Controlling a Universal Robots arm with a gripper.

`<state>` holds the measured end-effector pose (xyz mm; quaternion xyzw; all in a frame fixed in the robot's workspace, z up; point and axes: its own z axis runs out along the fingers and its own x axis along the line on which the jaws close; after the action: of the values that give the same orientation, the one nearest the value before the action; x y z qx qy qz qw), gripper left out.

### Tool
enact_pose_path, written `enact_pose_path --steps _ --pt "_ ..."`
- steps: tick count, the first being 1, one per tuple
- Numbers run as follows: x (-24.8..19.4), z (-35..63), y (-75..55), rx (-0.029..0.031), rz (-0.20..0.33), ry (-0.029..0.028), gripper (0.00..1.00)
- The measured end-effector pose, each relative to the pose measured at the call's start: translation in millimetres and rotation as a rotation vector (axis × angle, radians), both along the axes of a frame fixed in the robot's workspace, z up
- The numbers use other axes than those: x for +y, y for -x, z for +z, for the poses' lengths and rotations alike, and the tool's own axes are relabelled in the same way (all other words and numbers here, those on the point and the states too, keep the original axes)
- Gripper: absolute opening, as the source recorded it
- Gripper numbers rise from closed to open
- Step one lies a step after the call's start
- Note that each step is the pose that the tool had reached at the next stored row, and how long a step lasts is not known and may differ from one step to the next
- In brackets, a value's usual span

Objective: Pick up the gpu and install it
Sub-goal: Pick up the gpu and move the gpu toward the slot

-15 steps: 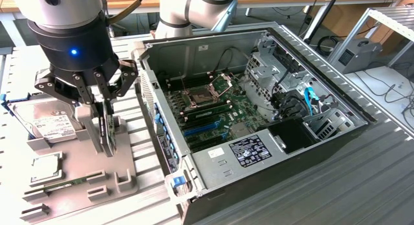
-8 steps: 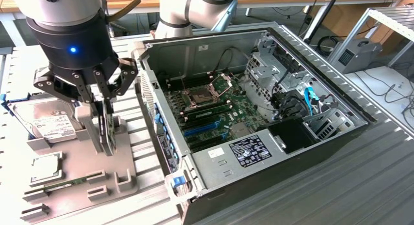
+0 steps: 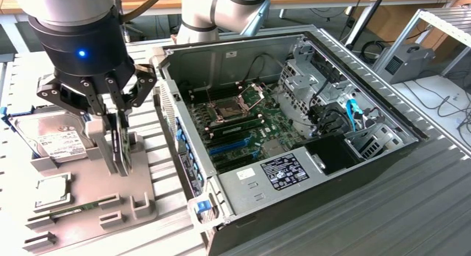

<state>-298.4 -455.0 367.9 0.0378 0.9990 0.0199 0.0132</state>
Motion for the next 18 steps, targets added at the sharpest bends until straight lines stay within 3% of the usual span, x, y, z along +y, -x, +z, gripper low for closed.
enact_pose_path --steps 18 --pt "0.0 7.8 0.0 0.0000 0.000 0.0000 0.26"
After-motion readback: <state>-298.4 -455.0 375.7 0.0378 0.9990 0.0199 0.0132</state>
